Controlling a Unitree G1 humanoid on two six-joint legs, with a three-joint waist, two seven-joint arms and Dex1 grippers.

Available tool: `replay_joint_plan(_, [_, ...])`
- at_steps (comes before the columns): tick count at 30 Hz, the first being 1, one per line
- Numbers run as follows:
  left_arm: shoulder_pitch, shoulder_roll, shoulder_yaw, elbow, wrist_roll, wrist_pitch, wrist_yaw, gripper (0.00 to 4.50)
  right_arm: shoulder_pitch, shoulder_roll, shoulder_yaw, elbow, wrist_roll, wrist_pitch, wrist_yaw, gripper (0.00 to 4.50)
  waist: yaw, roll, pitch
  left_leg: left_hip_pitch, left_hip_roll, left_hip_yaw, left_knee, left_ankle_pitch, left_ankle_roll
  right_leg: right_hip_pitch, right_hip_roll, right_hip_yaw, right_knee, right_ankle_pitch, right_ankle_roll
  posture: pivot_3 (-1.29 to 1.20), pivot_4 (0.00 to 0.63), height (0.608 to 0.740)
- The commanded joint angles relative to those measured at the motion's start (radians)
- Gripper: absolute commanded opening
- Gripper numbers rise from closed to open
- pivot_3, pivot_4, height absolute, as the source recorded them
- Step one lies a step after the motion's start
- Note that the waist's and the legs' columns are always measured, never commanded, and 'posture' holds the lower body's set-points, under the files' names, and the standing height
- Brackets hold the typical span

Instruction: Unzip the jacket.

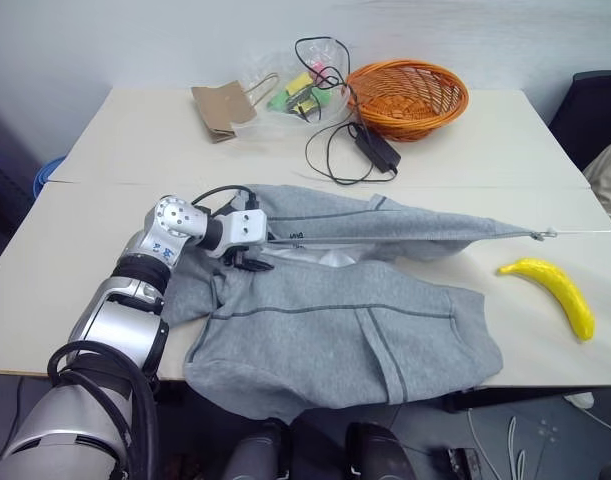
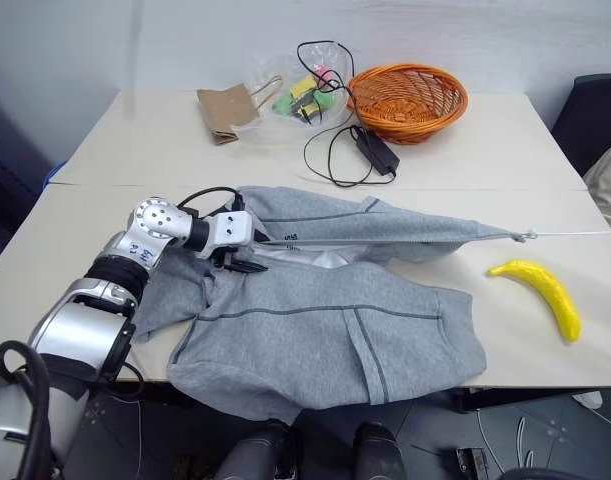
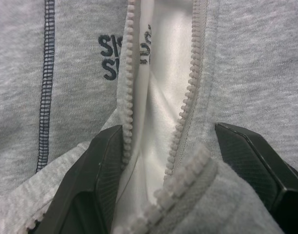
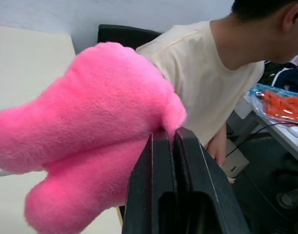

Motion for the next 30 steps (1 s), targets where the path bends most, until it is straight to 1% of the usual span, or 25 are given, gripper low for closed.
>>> replay_joint_plan(1, [0.05, 0.014, 0.02, -0.005, -0.021, 0.079, -0.072, 3.07, 0.002, 0.107, 0.101, -0.246, 0.082, 0.095, 0.092, 0.0, -0.011, 0.0, 0.0, 0.0, 0.0, 0.0, 0.0, 0.0, 0.0, 0.0, 0.0, 0.0, 0.0, 0.0, 0.0, 0.0, 0.15, 0.74])
replay_joint_plan(4, [0.074, 0.002, 0.082, -0.117, -0.128, 0.201, -0.196, 3.07, -0.004, 0.243, 0.22, -0.557, 0.179, 0.254, 0.09, 0.0, -0.021, 0.002, -0.001, -0.001, 0.002, 0.0, 0.0, 0.0, -0.001, -0.001, 0.002, -0.001, 0.004, 0.0, 0.0, 0.0, 0.15, 0.74])
replay_joint_plan(6, [0.105, 0.005, 0.117, -0.244, -0.206, 0.332, -0.273, 3.07, -0.022, 0.309, 0.292, -0.711, 0.23, 0.356, 0.072, 0.0, -0.015, 0.005, 0.002, -0.003, 0.002, 0.0, 0.001, 0.001, -0.001, -0.002, 0.003, -0.001, 0.006, 0.0, -0.001, 0.0, 0.15, 0.74])
replay_joint_plan(8, [0.15, 0.025, 0.144, -0.414, -0.282, 0.485, -0.325, 3.05, -0.037, 0.341, 0.356, -0.807, 0.254, 0.43, 0.074, 0.48, -0.01, 0.007, 0.003, -0.007, 0.002, 0.0, 0.003, 0.001, 0.0, -0.006, 0.003, -0.002, 0.006, -0.001, -0.001, 0.0, 0.15, 0.74])
replay_joint_plan(10, [0.199, 0.058, 0.173, -0.605, -0.362, 0.658, -0.35, 3.49, -0.051, 0.339, 0.398, -0.858, 0.282, 0.486, 0.102, 1.01, 0.006, 0.006, 0.003, -0.018, 0.001, -0.003, 0.008, 0.002, 0.001, -0.013, 0.005, -0.002, 0.007, -0.001, -0.001, 0.0, 0.15, 0.74])
replay_joint_plan(11, [0.227, 0.091, 0.198, -0.717, -0.416, 0.757, -0.359, 3.71, -0.055, 0.315, 0.411, -0.872, 0.289, 0.505, 0.134, 1.46, 0.011, 0.006, 0.003, -0.022, 0.001, -0.004, 0.012, 0.001, 0.001, -0.016, 0.006, -0.002, 0.01, -0.001, -0.001, 0.0, 0.15, 0.74])
replay_joint_plan(12, [0.249, 0.115, 0.215, -0.798, -0.454, 0.83, -0.36, 3.87, -0.056, 0.297, 0.417, -0.879, 0.292, 0.517, 0.157, 1.7, 0.014, 0.006, 0.004, -0.025, 0.0, -0.006, 0.016, 0.0, 0.002, -0.017, 0.006, -0.002, 0.013, -0.001, -0.001, 0.0, 0.15, 0.74])
replay_joint_plan(13, [0.27, 0.154, 0.247, -0.883, -0.502, 0.915, -0.36, 4.16, -0.049, 0.261, 0.41, -0.886, 0.297, 0.531, 0.194, 2.07, 0.019, 0.005, 0.004, -0.027, 0.0, -0.008, 0.019, 0.0, 0.004, -0.018, 0.006, -0.001, 0.013, -0.001, -0.001, 0.0, 0.15, 0.74])
replay_joint_plan(14, [0.289, 0.194, 0.278, -0.956, -0.548, 0.992, -0.36, 4.48, -0.035, 0.226, 0.397, -0.89, 0.302, 0.542, 0.232, 2.43, 0.023, 0.004, 0.005, -0.031, -0.001, -0.01, 0.021, -0.001, 0.004, -0.018, 0.006, -0.001, 0.012, -0.001, -0.001, 0.0, 0.15, 0.74])
replay_joint_plan(15, [0.303, 0.22, 0.297, -1.005, -0.58, 1.044, -0.354, 4.5, -0.026, 0.203, 0.387, -0.892, 0.306, 0.549, 0.256, 2.72, 0.026, 0.004, 0.006, -0.034, -0.002, -0.01, 0.022, 0.0, 0.005, -0.019, 0.005, -0.001, 0.01, 0.0, -0.001, 0.0, 0.15, 0.74])
replay_joint_plan(18, [0.351, 0.33, 0.382, -1.133, -0.666, 1.167, -0.336, 4.5, 0.049, 0.102, 0.318, -0.894, 0.304, 0.541, 0.366, 3.69, 0.034, 0.004, 0.006, -0.032, -0.004, -0.01, 0.022, 0.001, 0.008, -0.017, 0.003, -0.001, 0.01, 0.001, 0.001, 0.0, 0.15, 0.74])
replay_joint_plan(20, [0.388, 0.411, 0.449, -1.181, -0.695, 1.202, -0.323, 4.5, 0.119, 0.039, 0.232, -0.885, 0.292, 0.522, 0.449, 4.4, 0.035, 0.004, 0.006, -0.031, -0.005, -0.011, 0.022, 0.001, 0.008, -0.015, 0.002, -0.001, 0.01, 0.001, 0.001, 0.0, 0.15, 0.74])
replay_joint_plan(22, [0.434, 0.499, 0.528, -1.197, -0.715, 1.217, -0.324, 4.5, 0.208, -0.014, 0.126, -0.867, 0.269, 0.499, 0.556, 4.46, 0.033, 0.004, 0.006, -0.031, -0.005, -0.011, 0.022, 0.001, 0.008, -0.016, 0.002, -0.001, 0.011, 0.001, 0.001, 0.0, 0.15, 0.74])
replay_joint_plan(23, [0.451, 0.525, 0.552, -1.202, -0.726, 1.222, -0.323, 4.5, 0.241, -0.027, 0.092, -0.862, 0.263, 0.491, 0.593, 4.46, 0.033, 0.004, 0.006, -0.03, -0.005, -0.011, 0.021, 0.001, 0.008, -0.016, 0.002, -0.001, 0.01, 0.001, 0.001, 0.0, 0.15, 0.74])
replay_joint_plan(26, [0.571, 0.634, 0.659, -1.206, -0.719, 1.192, -0.35, 4.5, 0.419, -0.038, -0.075, -0.866, 0.209, 0.485, 0.738, 4.46, 0.033, 0.004, 0.006, -0.03, -0.004, -0.01, 0.02, 0.001, 0.007, -0.016, 0.003, -0.001, 0.01, 0.0, 0.001, 0.0, 0.15, 0.74])
replay_joint_plan(28, [0.643, 0.672, 0.718, -1.212, -0.72, 1.183, -0.354, 4.5, 0.516, -0.025, -0.157, -0.885, 0.197, 0.499, 0.805, 4.46, 0.033, 0.003, 0.007, -0.027, -0.004, -0.008, 0.018, 0.001, 0.007, -0.015, 0.003, -0.001, 0.009, 0.0, 0.001, 0.0, 0.15, 0.74])
replay_joint_plan(30, [0.716, 0.684, 0.756, -1.221, -0.711, 1.155, -0.353, 4.5, 0.566, -0.002, -0.195, -0.912, 0.202, 0.509, 0.816, 4.46, 0.033, 0.003, 0.007, -0.021, -0.004, -0.006, 0.014, 0.0, 0.007, -0.011, 0.001, -0.001, 0.003, 0.0, 0.001, 0.0, 0.15, 0.74])
